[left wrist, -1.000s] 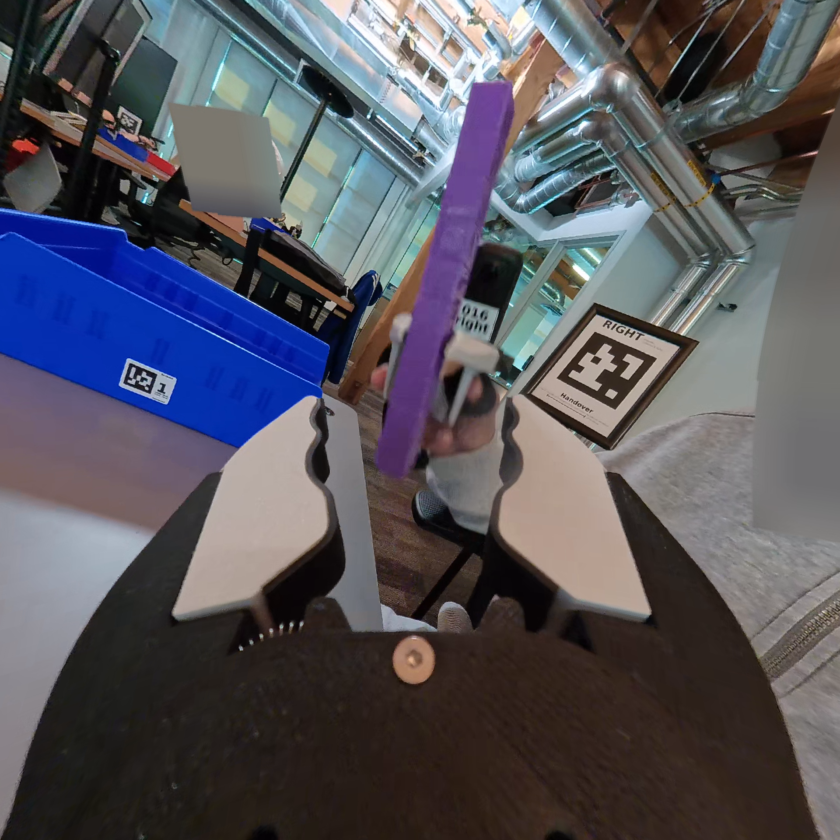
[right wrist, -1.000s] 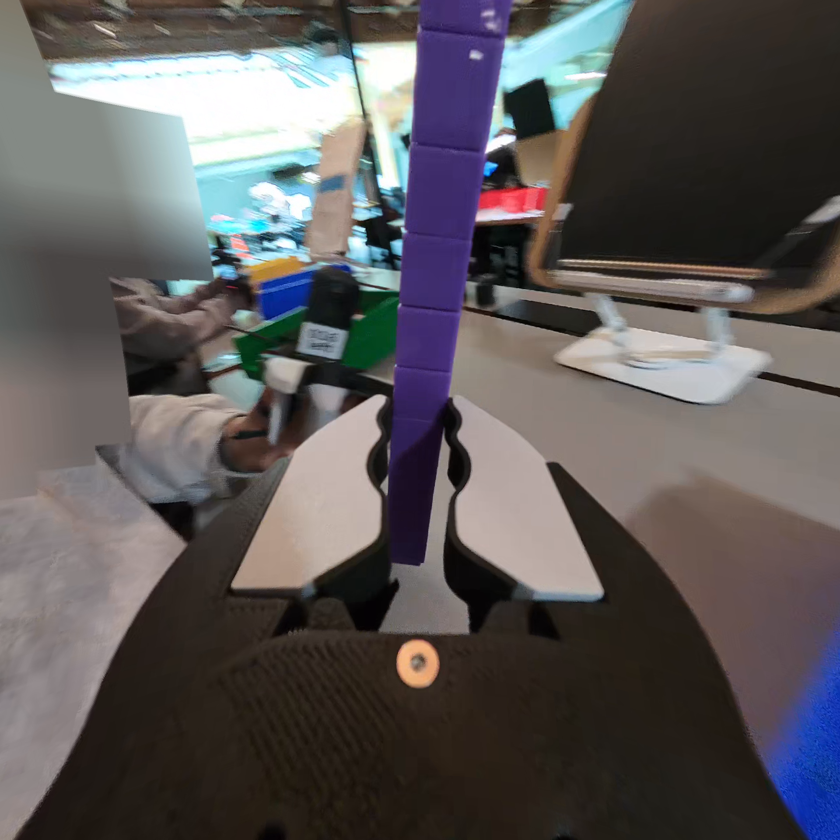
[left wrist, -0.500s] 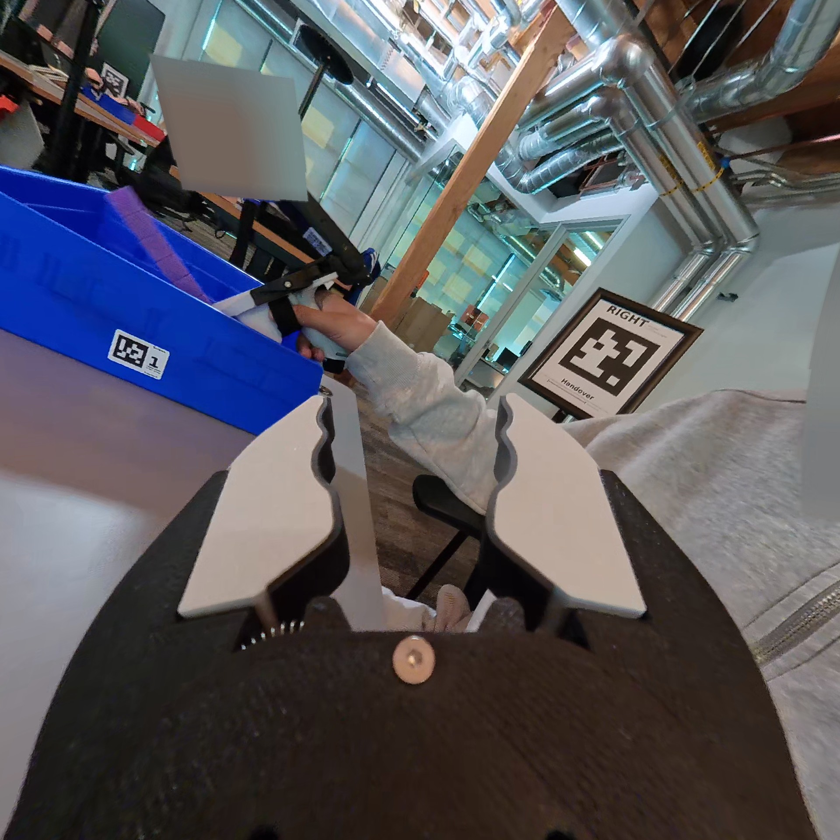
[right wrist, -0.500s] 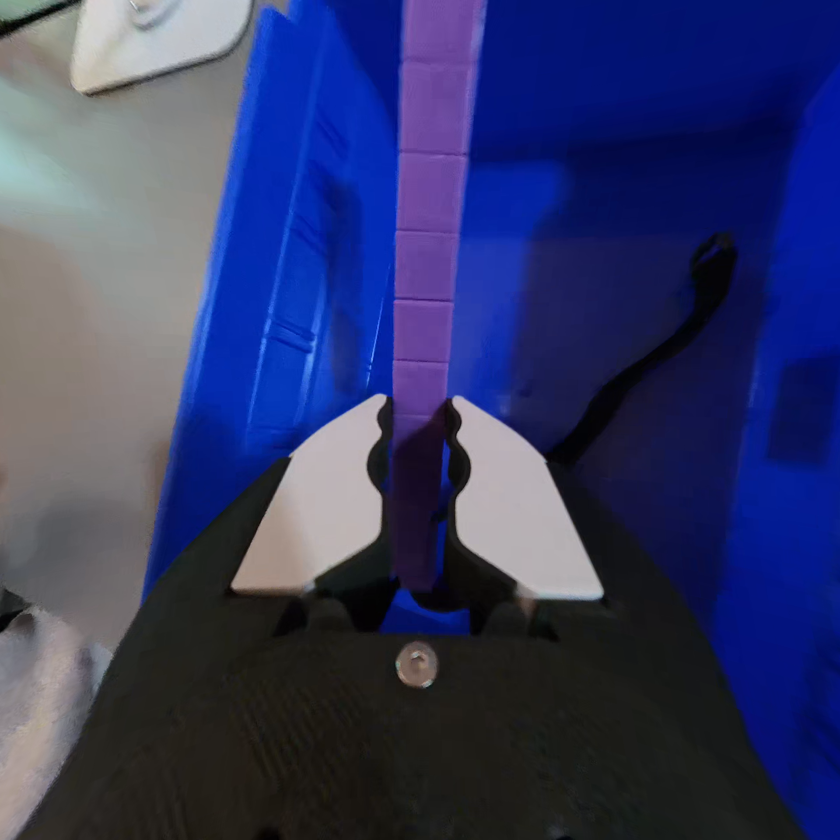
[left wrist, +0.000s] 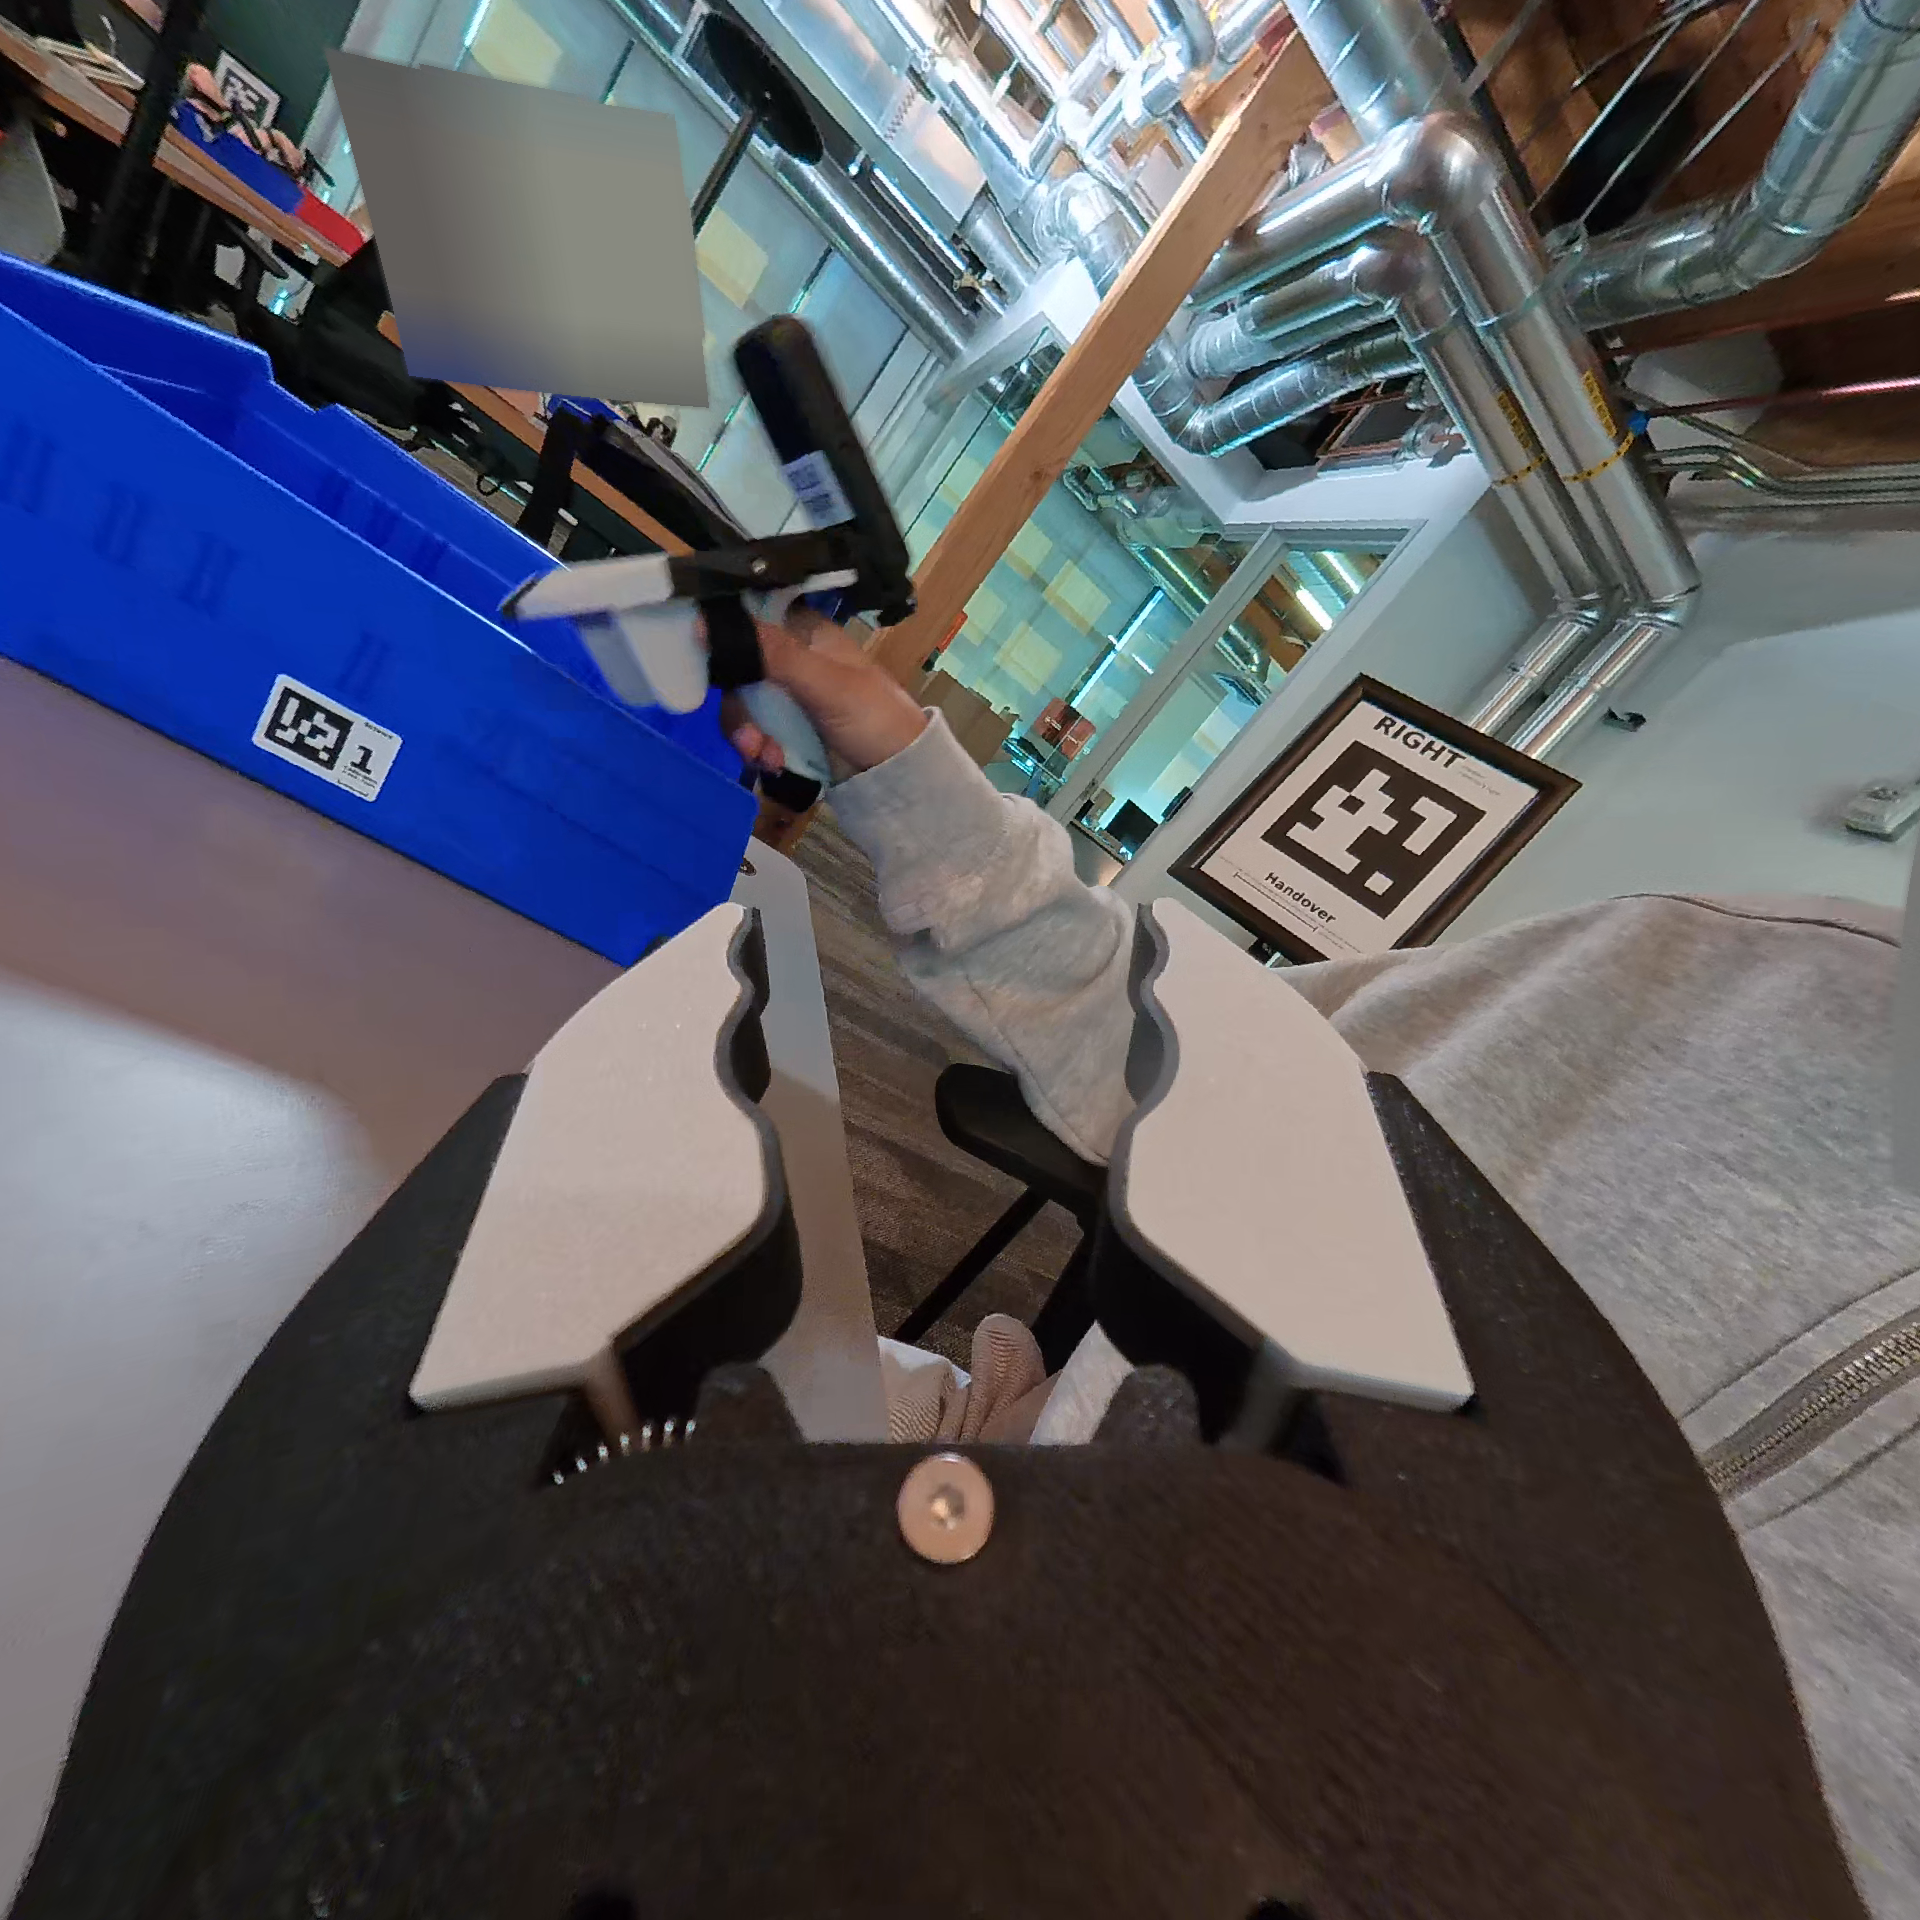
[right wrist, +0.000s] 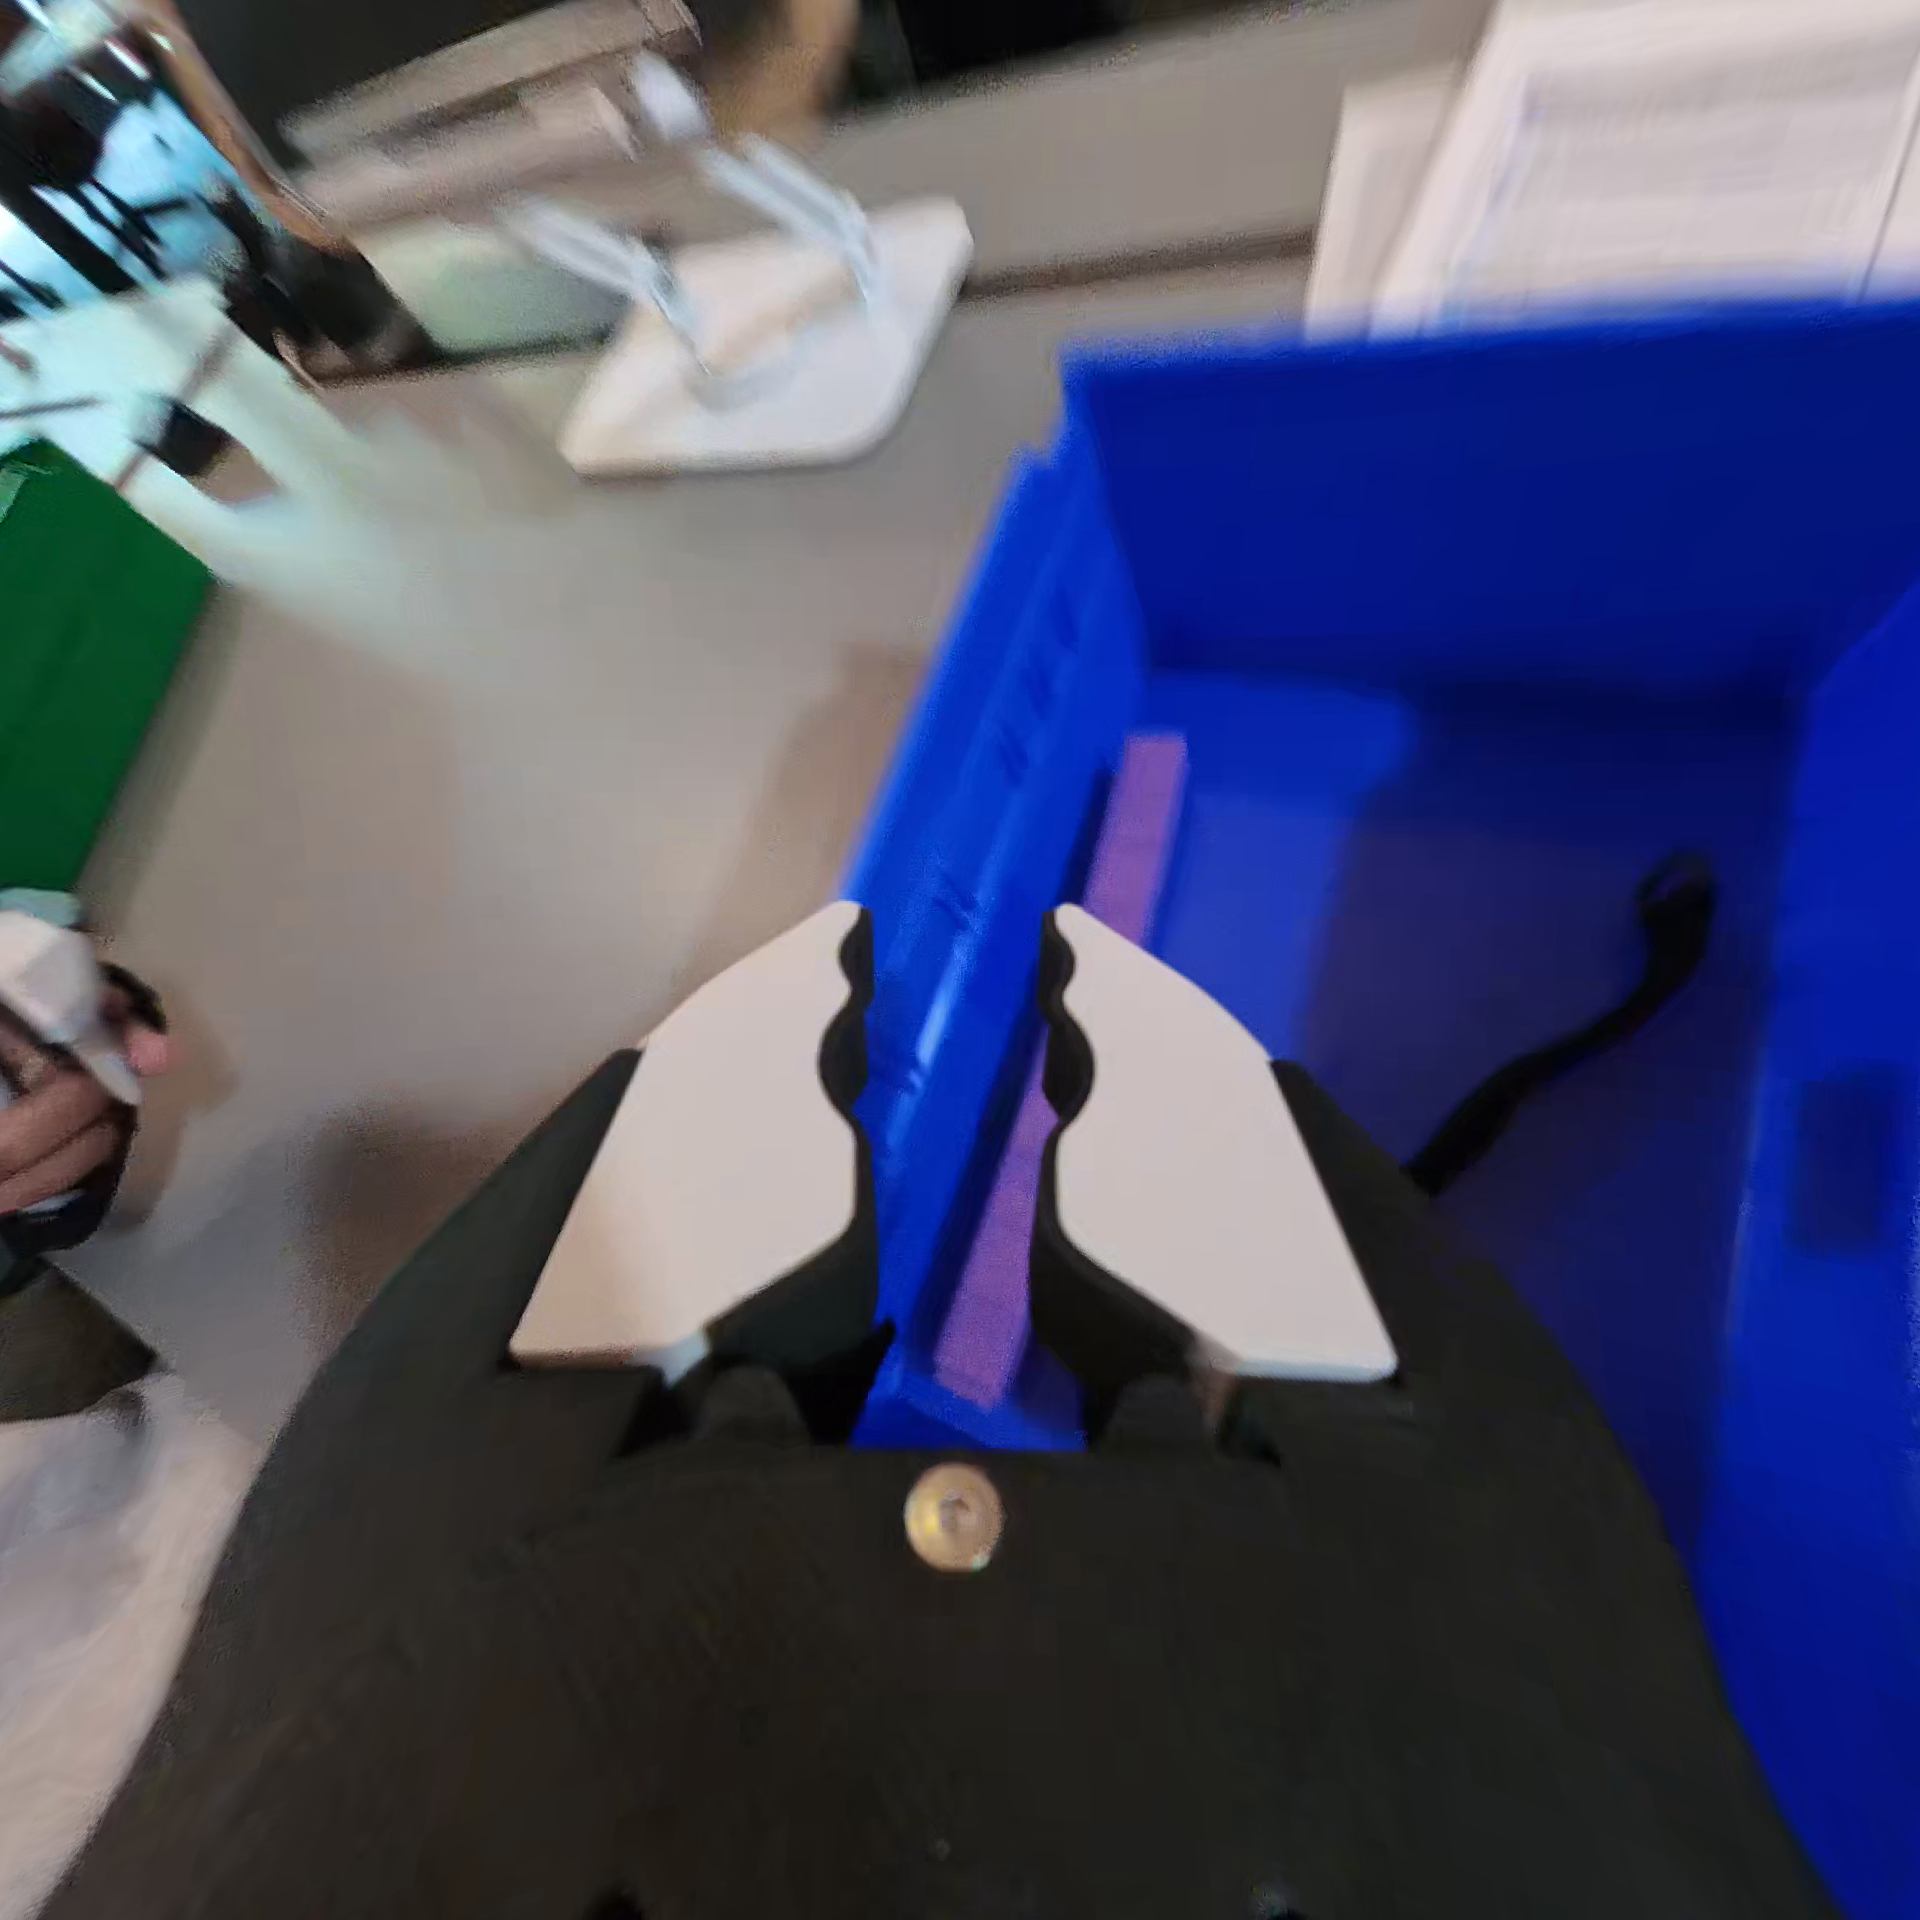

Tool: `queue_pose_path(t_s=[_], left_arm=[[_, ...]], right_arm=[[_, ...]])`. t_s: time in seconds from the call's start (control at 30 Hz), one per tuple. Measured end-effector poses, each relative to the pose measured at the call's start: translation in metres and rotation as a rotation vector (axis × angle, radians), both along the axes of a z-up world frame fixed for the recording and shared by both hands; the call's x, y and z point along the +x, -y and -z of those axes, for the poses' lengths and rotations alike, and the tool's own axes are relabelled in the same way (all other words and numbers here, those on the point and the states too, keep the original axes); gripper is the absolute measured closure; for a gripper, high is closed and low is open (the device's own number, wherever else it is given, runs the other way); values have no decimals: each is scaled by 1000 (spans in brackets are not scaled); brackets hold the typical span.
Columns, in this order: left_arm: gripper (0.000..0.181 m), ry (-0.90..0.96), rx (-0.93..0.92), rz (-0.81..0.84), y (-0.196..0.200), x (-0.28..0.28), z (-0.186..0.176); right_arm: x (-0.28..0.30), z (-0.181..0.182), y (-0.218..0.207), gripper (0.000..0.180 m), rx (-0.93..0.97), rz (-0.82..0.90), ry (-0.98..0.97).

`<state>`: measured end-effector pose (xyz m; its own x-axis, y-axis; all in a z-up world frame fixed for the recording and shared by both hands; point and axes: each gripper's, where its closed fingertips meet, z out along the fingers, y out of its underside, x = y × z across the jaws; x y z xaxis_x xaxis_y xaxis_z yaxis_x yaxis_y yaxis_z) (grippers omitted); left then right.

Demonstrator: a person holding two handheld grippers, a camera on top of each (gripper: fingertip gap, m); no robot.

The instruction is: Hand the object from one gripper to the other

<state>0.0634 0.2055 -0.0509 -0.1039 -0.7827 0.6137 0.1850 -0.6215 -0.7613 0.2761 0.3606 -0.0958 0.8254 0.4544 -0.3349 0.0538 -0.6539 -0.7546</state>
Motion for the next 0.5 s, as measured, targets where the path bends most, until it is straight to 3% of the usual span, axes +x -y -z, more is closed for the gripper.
queue_pose_path(t_s=[0.03, 0.17, 0.23, 0.37, 0.5], left_arm=[[114, -3, -2, 0, 0, 0, 1], [115, -14, -2, -11, -4, -1, 5], [116, -13, 2, -25, -7, -4, 4], [126, -2, 38, -100, -20, -20, -9], [160, -9, 121, -238, -43, -59, -32]], right_arm=[[-6, -22, 2, 150, 95, -15, -5], [-57, -108, 37, 155, 504, -153, -26], [-94, -122, 63, 174, 602, -242, -42], [-177, -87, 122, 178, 601, -481, -196], [-230, -17, 157, 171, 516, -654, -134]])
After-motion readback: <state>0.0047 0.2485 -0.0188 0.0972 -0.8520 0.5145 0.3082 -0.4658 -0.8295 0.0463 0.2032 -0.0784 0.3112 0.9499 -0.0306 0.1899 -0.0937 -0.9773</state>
